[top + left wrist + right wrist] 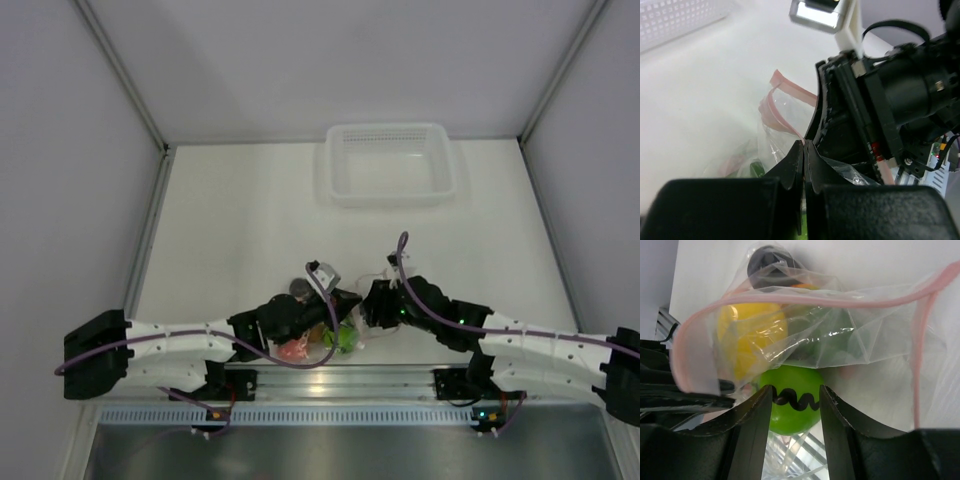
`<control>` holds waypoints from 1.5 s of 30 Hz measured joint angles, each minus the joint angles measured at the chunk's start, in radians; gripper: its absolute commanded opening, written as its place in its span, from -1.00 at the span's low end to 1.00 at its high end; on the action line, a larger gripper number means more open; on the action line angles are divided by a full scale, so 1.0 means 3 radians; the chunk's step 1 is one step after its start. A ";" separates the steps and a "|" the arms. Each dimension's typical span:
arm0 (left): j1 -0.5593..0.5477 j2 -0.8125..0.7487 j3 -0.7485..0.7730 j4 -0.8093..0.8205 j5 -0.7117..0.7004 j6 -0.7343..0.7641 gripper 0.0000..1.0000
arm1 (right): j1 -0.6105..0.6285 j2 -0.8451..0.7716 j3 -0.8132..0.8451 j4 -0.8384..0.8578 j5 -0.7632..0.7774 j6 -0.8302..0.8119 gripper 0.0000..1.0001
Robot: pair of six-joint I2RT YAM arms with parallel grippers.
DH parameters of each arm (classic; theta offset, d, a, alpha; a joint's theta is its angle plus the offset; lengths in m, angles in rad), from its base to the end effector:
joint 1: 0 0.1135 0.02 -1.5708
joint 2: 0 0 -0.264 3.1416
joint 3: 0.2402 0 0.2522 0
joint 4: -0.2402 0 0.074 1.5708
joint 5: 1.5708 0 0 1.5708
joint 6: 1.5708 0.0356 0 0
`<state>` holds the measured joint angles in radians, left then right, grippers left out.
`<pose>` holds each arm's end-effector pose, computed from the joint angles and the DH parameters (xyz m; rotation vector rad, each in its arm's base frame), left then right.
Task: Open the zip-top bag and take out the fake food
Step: Adjust the zipper food storage bag at the center of the board.
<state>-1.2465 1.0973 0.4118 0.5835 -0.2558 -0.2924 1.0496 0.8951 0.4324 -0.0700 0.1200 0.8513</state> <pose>0.0834 -0.2200 0.2288 0.6221 1.6456 -0.9363 0.1008 0.1670 0.2083 -0.1469 2.2633 0.9745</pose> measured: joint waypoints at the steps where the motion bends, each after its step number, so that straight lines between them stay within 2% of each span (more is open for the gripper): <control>1: 0.0000 -0.0008 -0.0006 0.0028 0.0019 0.0018 -1.00 | -0.0001 0.0024 -0.0033 0.0069 -0.0034 0.0024 -0.11; 8: 0.0000 -0.0126 -0.0031 0.0211 0.0195 0.0086 -1.00 | 0.0006 0.0300 -0.0093 0.0346 -0.0014 -0.0005 -0.16; 14: 0.0000 -0.0140 -0.0134 0.0292 0.0191 0.0000 -1.00 | 0.0006 0.0473 -0.0112 0.0715 0.0252 -0.0519 -0.20; 20: 0.0000 -0.0140 -0.0272 0.0301 0.0069 -0.0108 -1.00 | 0.0000 0.0666 -0.0200 0.1253 0.0273 -0.0992 -0.20; 23: 0.0000 -0.0148 -0.0272 0.0304 -0.0013 -0.0172 -1.00 | -0.0039 0.0779 -0.0256 0.1403 0.0230 -0.1017 -0.27; 31: 0.0000 -0.0046 -0.0148 0.0304 -0.0058 -0.0256 -1.00 | -0.0081 0.1038 -0.0207 0.1497 0.0072 -0.0693 -0.25; 36: -0.0001 0.0050 -0.0008 0.0326 0.0062 -0.0278 -1.00 | -0.0088 0.1055 -0.0264 0.1756 0.0085 -0.0984 -0.19; 45: -0.0003 0.0060 -0.0014 0.0299 0.0064 -0.0329 -1.00 | -0.0103 0.1448 -0.0263 0.2225 0.0067 -0.1394 -0.16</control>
<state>-1.2472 1.1152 0.4076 0.6731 -0.2367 -0.3912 1.0187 1.3296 0.3534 0.5976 0.1402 0.4332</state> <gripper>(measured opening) 0.021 0.413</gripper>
